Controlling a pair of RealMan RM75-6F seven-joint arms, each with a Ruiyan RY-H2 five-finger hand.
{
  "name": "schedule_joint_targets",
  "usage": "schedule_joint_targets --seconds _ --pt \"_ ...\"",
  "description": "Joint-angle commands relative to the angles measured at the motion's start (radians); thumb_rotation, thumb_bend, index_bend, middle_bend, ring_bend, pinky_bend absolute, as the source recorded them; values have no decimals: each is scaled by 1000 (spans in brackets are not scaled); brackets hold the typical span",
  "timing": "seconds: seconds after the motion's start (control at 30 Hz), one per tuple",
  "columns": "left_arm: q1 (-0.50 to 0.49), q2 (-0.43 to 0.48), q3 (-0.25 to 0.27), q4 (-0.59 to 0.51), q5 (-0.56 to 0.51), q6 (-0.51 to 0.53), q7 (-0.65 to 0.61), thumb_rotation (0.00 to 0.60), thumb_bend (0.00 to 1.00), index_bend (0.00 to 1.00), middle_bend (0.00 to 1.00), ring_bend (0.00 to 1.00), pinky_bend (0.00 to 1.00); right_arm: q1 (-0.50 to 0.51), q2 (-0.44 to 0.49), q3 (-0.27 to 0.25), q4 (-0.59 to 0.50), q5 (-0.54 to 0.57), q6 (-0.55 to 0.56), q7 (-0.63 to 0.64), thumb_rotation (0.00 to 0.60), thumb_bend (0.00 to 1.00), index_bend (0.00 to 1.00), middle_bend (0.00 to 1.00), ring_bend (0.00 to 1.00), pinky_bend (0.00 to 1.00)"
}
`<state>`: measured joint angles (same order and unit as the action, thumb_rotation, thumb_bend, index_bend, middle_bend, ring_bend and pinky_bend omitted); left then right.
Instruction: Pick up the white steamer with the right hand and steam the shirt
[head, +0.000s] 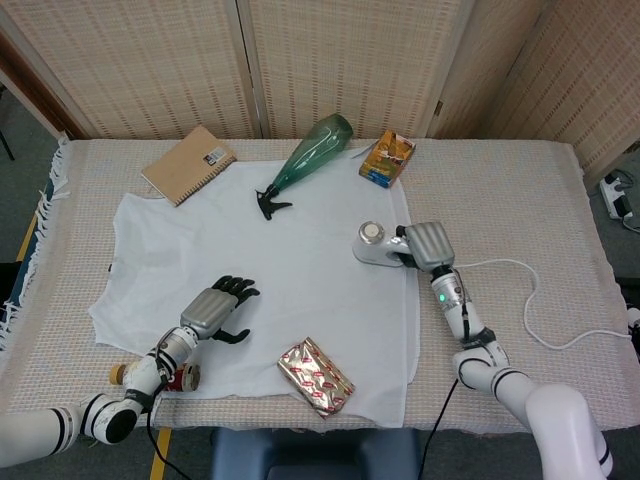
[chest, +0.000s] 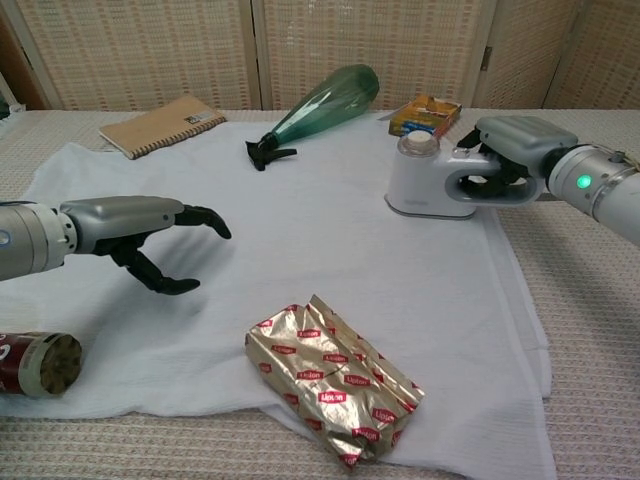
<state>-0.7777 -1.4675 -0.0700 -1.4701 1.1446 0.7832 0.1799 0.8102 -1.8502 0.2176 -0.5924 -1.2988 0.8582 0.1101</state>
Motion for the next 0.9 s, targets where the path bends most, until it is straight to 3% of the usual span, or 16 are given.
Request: schedule_joint_targets --seconds 0.03,0.23,0.4,0.53,0.9 --pt "1 0 -1 -1 3 3 -3 434 391 191 94 1 0 -18 34 14 -43 -2 38 51 600 709 831 892 808 875" --pt "3 2 -2 2 15 6 -12 430 392 192 94 1 0 -8 104 35 -225 -42 124 75 600 709 831 891 807 875" --pt "5 3 -2 -1 19 9 -14 432 391 192 93 1 0 49 73 59 -280 -28 87 21 600 709 831 892 808 875" --pt "9 8 -1 -4 21 14 -13 431 392 192 94 1 0 109 0 72 -216 -12 40 -34 600 709 831 892 807 875" --pt "13 17 -1 -9 21 7 -28 431 392 193 92 0 0 207 -172 107 105 39 -44 -54 600 710 831 891 808 875"
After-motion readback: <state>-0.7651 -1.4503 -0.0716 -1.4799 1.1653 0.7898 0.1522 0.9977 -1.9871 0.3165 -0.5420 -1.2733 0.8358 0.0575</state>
